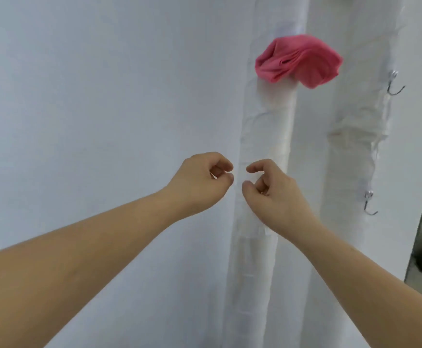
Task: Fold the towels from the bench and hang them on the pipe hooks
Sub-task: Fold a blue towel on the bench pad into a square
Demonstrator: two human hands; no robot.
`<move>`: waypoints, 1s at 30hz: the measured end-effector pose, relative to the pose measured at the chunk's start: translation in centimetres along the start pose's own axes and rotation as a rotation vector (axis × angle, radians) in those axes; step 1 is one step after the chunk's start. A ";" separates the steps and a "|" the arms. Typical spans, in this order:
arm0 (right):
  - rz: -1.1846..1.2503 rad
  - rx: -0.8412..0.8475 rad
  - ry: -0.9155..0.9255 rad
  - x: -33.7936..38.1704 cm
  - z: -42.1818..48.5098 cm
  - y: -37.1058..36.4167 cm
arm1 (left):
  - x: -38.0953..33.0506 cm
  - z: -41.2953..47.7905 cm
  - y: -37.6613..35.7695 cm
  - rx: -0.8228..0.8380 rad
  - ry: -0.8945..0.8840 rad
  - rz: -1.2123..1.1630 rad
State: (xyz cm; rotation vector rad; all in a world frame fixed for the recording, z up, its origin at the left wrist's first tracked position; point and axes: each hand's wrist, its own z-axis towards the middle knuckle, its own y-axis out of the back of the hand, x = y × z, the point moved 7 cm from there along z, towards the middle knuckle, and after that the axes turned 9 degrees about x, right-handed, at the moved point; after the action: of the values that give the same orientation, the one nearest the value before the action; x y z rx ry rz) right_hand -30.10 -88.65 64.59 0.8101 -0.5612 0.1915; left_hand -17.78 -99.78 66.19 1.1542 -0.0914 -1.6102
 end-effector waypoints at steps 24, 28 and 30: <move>0.345 0.245 -1.207 -4.0 -64.9 -21.6 | 17.4 -63.0 -23.2 0.953 0.549 -0.207; 0.317 0.188 -1.313 -2.1 -75.0 -17.3 | 12.8 -70.4 -26.7 1.110 0.537 -0.208; 0.282 0.139 -1.325 -1.0 -80.3 -14.5 | 9.7 -73.8 -28.6 1.153 0.520 -0.218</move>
State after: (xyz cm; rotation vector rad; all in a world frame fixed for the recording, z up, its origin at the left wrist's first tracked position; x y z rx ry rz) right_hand 6.58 -39.82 10.44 0.9256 -1.9289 -0.0851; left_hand 14.70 -60.53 4.88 2.4976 -0.6258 -1.3504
